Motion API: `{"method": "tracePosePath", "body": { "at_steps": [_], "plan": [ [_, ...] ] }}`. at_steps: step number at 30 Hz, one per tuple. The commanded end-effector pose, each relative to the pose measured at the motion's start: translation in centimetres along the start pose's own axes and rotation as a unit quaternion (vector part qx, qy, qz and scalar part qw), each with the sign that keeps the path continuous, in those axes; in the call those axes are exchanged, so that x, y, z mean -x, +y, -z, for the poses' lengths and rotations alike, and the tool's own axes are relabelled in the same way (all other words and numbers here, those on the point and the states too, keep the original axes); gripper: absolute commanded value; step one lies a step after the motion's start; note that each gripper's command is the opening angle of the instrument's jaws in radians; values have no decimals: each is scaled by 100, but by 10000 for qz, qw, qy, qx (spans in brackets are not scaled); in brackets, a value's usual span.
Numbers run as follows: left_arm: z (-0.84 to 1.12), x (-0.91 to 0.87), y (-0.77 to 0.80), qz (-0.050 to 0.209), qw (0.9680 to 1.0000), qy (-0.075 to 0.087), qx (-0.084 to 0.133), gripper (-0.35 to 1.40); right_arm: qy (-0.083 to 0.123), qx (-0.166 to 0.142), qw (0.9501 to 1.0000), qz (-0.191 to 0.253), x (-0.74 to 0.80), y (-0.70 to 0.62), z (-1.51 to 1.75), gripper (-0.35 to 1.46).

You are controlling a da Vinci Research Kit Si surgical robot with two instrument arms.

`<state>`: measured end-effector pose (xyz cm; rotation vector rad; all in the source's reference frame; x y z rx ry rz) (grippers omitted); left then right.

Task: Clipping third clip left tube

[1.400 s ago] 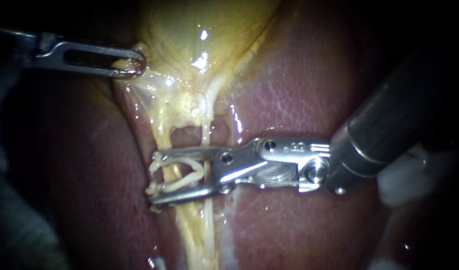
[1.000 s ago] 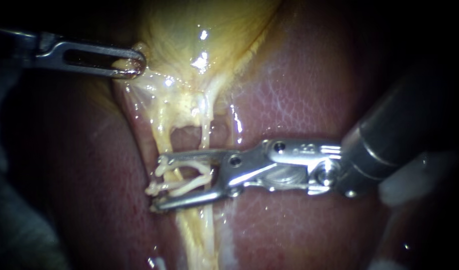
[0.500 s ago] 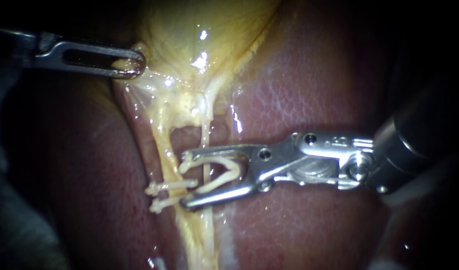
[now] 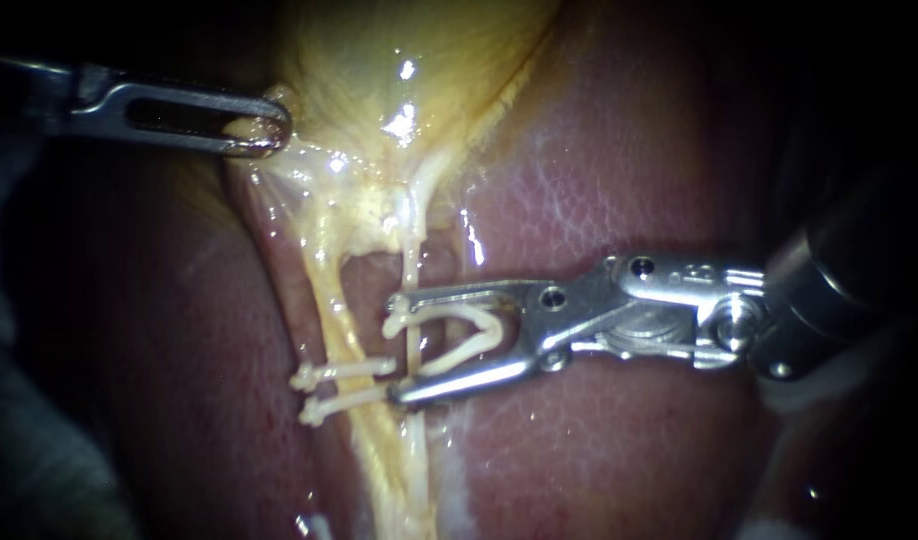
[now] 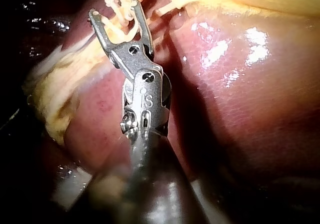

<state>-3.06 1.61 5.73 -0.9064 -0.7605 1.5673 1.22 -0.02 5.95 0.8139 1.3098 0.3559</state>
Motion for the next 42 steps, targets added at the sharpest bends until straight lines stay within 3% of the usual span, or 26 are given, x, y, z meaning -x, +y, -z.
{"method": "tracePosePath", "body": {
  "at_steps": [1, 8, 13, 27, 32, 42],
  "plan": [
    [0, 0, 0, 0, 10000, 1, -1, -35, 0, 0, 10000, -24, 1, 1, 0, 50],
    [0, 0, 0, 0, 10000, 1, -1, -35, -1, 10, 9999, -126, 8, 10, 2, 50],
    [0, 0, 0, 0, 10000, 1, -1, -35, -11, 66, 9997, -222, 27, 24, -6, 50],
    [0, 0, 0, 0, 10000, 1, -1, -35, -81, -9, 9980, -621, 77, 78, -23, 50],
    [0, 0, 0, 0, 10000, 1, -1, -35, -46, -125, 9968, -789, 79, 89, -21, 50],
    [0, 0, 0, 0, 10000, 1, -1, -35, 269, -541, 9915, -1155, 73, 94, -33, 50]
  ]
}}
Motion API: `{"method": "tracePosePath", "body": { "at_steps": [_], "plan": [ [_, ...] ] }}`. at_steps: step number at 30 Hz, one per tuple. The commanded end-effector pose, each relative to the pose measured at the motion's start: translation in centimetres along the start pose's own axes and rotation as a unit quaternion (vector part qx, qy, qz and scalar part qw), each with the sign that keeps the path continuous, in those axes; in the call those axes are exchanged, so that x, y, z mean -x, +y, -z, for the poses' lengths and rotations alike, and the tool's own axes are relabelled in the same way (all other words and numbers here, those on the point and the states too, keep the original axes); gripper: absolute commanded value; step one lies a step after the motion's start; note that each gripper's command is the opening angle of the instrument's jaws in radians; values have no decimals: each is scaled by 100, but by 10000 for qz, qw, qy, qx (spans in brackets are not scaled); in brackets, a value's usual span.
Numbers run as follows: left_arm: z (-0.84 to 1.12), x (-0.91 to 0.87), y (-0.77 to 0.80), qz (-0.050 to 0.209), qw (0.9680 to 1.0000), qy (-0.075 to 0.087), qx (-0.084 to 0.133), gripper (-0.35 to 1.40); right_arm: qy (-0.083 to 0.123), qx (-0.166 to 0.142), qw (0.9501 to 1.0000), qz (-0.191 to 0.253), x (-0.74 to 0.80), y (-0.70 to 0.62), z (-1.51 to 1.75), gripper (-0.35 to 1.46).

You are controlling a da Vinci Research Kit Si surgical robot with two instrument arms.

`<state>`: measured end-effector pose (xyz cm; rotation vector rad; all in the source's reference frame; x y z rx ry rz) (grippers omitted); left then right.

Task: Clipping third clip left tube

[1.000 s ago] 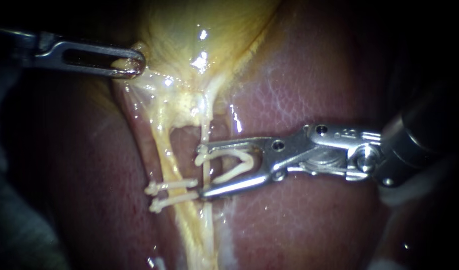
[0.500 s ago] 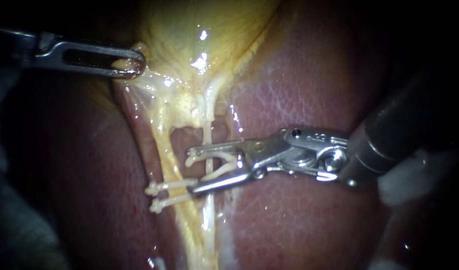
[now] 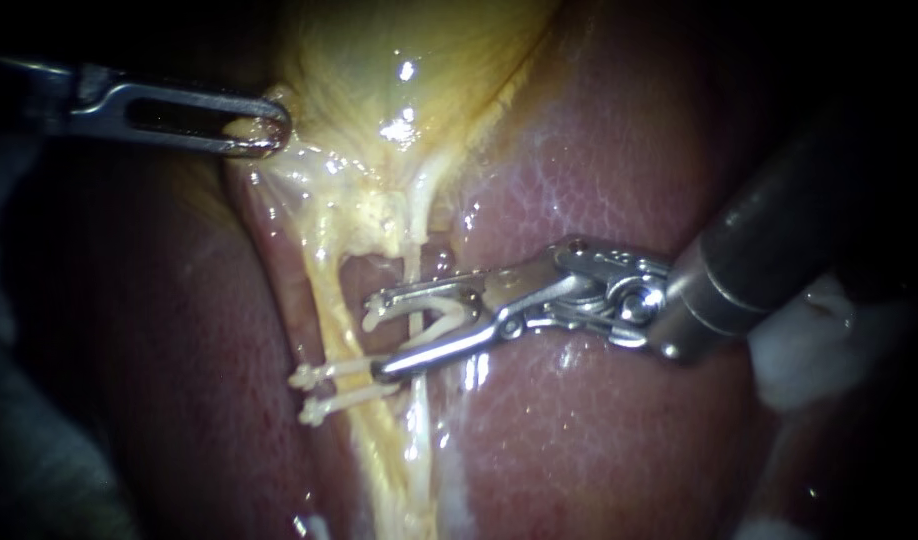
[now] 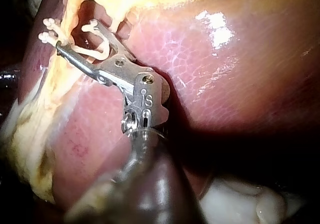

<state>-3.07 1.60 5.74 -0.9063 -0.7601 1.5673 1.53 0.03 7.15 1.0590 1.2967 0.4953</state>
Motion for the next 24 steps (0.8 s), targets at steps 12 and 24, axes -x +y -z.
{"method": "tracePosePath", "body": {
  "at_steps": [12, 24],
  "plan": [
    [0, 0, 0, 0, 10000, 0, 0, -35, 287, -346, 9989, -153, -10, -2, -26, 50],
    [0, 0, 0, 0, 10000, 0, 0, -35, 574, -805, 9947, -276, -36, -16, -41, 49]
  ]
}}
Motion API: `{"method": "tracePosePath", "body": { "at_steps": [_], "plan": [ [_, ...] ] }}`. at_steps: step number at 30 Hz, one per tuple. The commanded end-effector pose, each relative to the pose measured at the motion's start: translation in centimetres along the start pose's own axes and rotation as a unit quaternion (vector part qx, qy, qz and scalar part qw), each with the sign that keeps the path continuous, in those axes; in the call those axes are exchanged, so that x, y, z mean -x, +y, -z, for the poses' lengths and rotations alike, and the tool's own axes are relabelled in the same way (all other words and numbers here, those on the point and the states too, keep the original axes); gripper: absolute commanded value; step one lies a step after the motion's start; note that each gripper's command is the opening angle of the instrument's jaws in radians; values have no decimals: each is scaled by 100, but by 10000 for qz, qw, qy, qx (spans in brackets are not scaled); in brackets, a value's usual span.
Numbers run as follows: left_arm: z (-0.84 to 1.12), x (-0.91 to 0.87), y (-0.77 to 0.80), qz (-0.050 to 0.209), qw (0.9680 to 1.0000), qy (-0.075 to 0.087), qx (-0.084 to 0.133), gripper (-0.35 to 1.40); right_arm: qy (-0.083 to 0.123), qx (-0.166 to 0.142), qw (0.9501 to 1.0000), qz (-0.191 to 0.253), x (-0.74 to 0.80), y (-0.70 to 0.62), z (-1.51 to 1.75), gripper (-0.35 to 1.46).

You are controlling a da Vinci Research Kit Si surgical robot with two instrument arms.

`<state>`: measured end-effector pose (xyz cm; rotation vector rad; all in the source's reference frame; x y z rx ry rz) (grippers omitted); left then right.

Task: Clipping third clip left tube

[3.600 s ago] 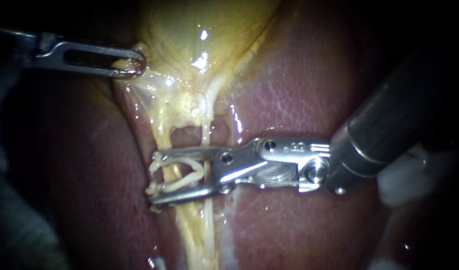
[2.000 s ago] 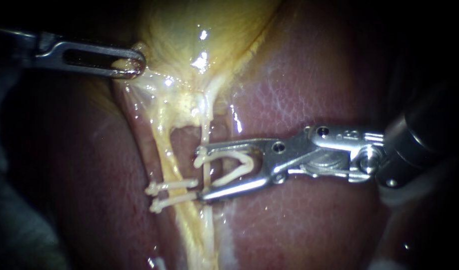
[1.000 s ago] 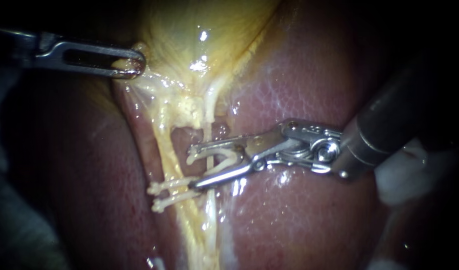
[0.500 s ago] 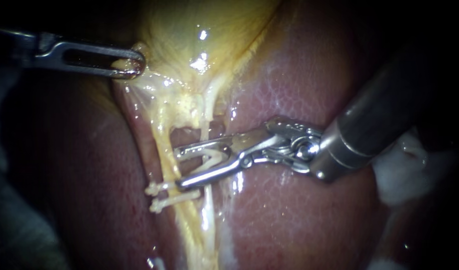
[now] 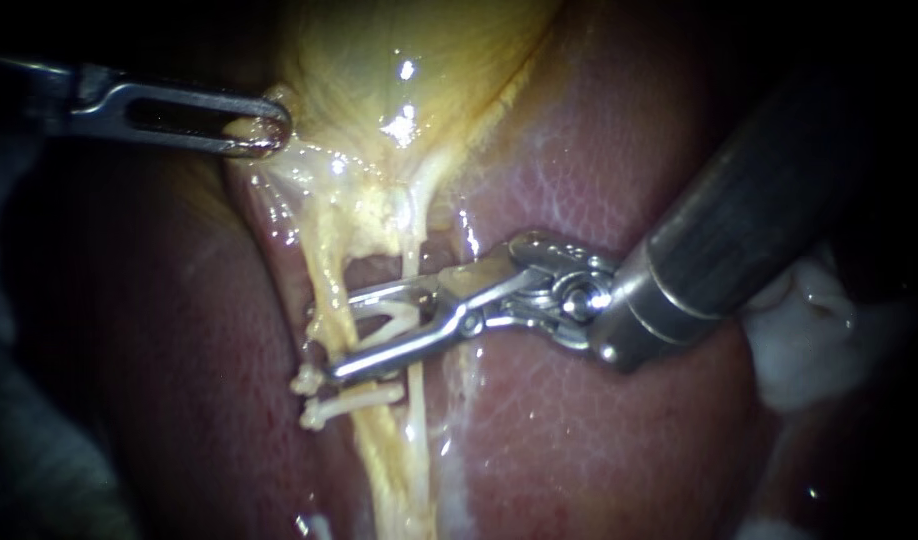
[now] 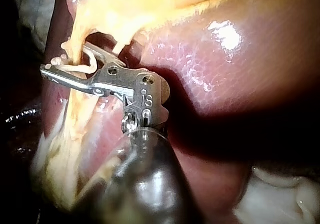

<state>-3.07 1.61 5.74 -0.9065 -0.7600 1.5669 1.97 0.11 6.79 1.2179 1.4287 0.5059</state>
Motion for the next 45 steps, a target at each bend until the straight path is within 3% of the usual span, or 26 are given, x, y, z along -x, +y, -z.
{"method": "tracePosePath", "body": {
  "at_steps": [1, 11, 20, 30, 39, 41, 45],
  "plan": [
    [0, 0, 0, 0, 10000, -1, -1, -35, 24, -7, 10000, 3, -2, 0, -2, 49],
    [-2, 1, 0, 28, 10000, 2, -6, -35, 196, -112, 9997, 17, -8, 4, -23, 49],
    [-2, 1, 0, 28, 10000, 2, -6, -35, 345, -17, 9994, -39, -26, -17, -27, 46],
    [-1, 0, 0, 29, 10000, 2, -6, -35, 338, -72, 9994, -78, -38, -34, -34, 37],
    [-1, 0, 0, 29, 10000, 1, -6, -35, 331, -77, 9994, -52, -37, -36, -31, -13],
    [-1, 0, 0, 29, 10000, 1, -5, -35, 326, -79, 9994, -51, -36, -36, -30, -32],
    [-1, 0, 0, 29, 10000, 1, -5, -35, 298, 29, 9985, -458, -32, -34, -28, -35]
  ]
}}
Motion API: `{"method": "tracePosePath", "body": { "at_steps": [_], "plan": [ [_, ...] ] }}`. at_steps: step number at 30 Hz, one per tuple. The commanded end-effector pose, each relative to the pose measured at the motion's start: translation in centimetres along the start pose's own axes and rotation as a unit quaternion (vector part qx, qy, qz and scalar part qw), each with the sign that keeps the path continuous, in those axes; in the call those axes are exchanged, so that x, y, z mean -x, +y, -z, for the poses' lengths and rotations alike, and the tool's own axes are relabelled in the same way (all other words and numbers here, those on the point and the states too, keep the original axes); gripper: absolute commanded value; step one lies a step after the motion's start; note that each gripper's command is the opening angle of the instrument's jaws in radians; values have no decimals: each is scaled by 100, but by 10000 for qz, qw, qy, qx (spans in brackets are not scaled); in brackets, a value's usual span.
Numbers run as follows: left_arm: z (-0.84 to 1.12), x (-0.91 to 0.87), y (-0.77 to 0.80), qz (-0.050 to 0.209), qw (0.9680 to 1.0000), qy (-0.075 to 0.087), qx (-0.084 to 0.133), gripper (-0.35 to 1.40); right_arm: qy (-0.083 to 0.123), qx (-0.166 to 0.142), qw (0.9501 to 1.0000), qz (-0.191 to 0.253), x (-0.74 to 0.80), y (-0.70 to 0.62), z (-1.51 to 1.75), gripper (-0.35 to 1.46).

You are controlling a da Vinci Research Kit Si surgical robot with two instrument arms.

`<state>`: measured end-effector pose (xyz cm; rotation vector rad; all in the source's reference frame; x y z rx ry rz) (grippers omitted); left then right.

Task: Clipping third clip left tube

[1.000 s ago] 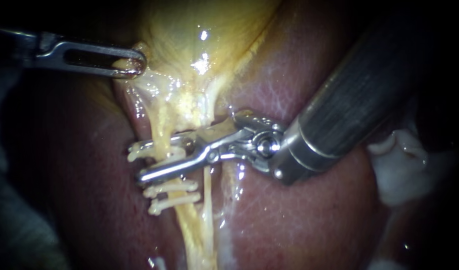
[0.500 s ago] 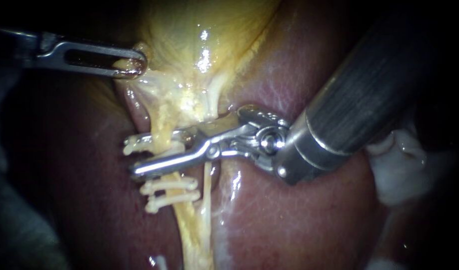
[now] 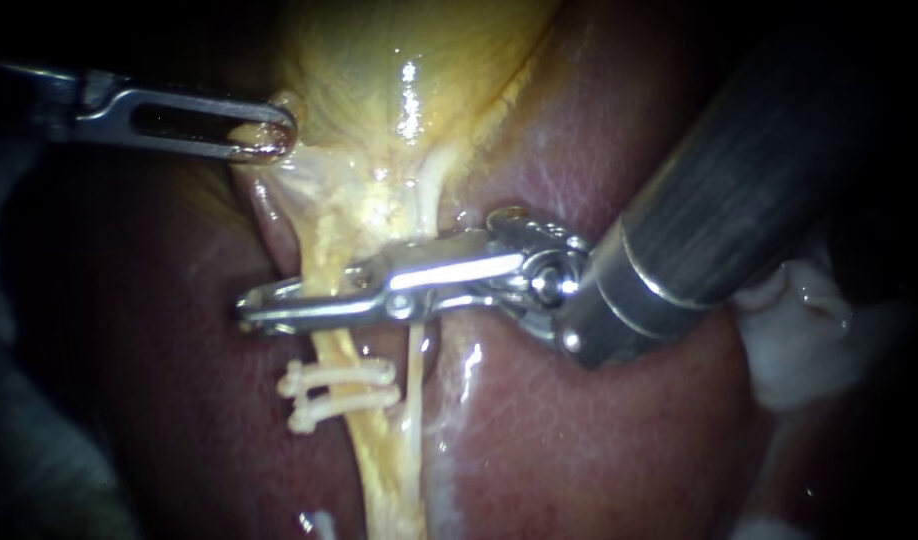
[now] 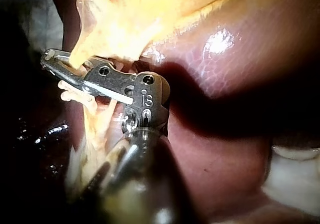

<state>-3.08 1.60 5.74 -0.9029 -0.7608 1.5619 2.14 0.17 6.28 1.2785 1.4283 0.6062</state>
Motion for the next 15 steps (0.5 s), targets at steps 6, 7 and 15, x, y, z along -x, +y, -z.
{"method": "tracePosePath", "body": {
  "at_steps": [6, 7, 15],
  "plan": [
    [0, 0, 0, -1, 10000, 0, 0, -35, -7, 27, 10000, -1, 5, 8, 2, -35],
    [0, 0, 0, -1, 10000, 0, 0, -35, -7, 29, 10000, 0, 5, 9, 3, -35],
    [0, 0, 0, -1, 10000, -2, 2, -35, -37, -5, 10000, 10, 9, 10, 2, -23]
  ]
}}
